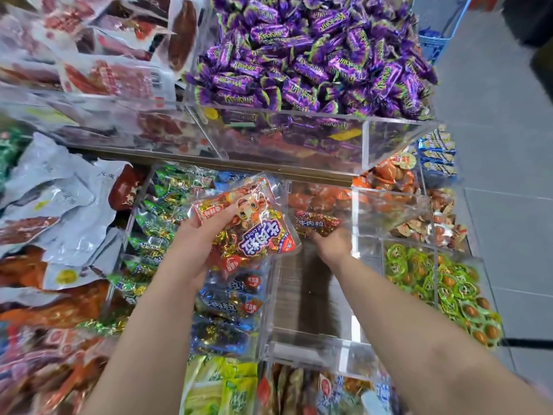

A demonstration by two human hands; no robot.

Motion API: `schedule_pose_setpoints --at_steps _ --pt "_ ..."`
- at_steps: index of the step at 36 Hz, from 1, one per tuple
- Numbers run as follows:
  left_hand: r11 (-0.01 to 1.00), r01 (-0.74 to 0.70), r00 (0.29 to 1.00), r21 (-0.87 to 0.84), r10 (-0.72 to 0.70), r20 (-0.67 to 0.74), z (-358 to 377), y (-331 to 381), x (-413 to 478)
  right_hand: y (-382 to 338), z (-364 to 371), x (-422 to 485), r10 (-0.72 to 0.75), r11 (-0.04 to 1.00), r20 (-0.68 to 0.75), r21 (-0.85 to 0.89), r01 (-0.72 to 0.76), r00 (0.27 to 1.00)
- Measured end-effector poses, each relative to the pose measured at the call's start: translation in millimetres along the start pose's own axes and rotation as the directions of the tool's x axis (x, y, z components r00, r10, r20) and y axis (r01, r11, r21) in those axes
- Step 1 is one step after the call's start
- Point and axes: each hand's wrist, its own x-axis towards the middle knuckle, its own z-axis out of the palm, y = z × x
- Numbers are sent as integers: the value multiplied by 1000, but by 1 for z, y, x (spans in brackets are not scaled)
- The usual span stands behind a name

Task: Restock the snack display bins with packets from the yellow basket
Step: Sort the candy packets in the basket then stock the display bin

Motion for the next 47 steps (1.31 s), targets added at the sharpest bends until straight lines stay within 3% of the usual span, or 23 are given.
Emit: schedule_pose_setpoints --at_steps 3,8,11,14,15,18,21,24,28,32,34,36,41,45,47 --pt "1000 -6 1000 -2 6 15 1 1 -1 1 -3 -1 33 999 9 -7 -33 999" --pt "1000 7 999 -2 -7 37 5 6 -7 -1 -20 -21 150 977 -114 169 -130 982" --pt "998 23 996 64 -29 86 8 8 -13 -12 -41 -56 21 908 -90 419 19 996" --pt "983 17 988 182 -44 146 18 7 -20 -30 -65 -100 -186 705 118 707 49 975" --pt "978 -1 988 206 -31 153 22 6 -23 -35 -72 -112 -263 696 181 715 57 948" --pt "979 -39 990 200 10 143 35 1 -30 -42 -84 -142 -390 845 330 500 192 860" --pt "975 -93 992 200 75 97 45 -5 -35 -37 -87 -157 -287 924 325 342 172 901" --pt "980 -98 995 174 93 39 52 -11 -38 -31 -92 -167 -207 926 345 372 69 915" --pt "972 -104 995 209 101 23 61 -19 -42 -20 -98 -168 -92 756 296 642 -127 951" --pt "966 -132 991 223 130 21 67 -22 -46 -13 -96 -171 -4 367 210 910 -193 978" --pt "960 -139 990 243 136 26 69 -25 -45 -10 -93 -175 0 246 184 953 -178 983" --pt "952 -150 989 265 144 41 71 -26 -46 -8 -93 -177 -17 221 160 963 -152 987" --pt "940 -183 983 289 169 74 73 -30 -45 -1 -97 -182 -38 278 156 950 -140 987" --pt "940 -166 985 297 143 97 75 -38 -49 2 -101 -183 -14 18 149 989 -149 989" --pt "932 -168 985 322 142 102 78 -42 -53 1 -101 -187 -67 54 160 986 -156 985"
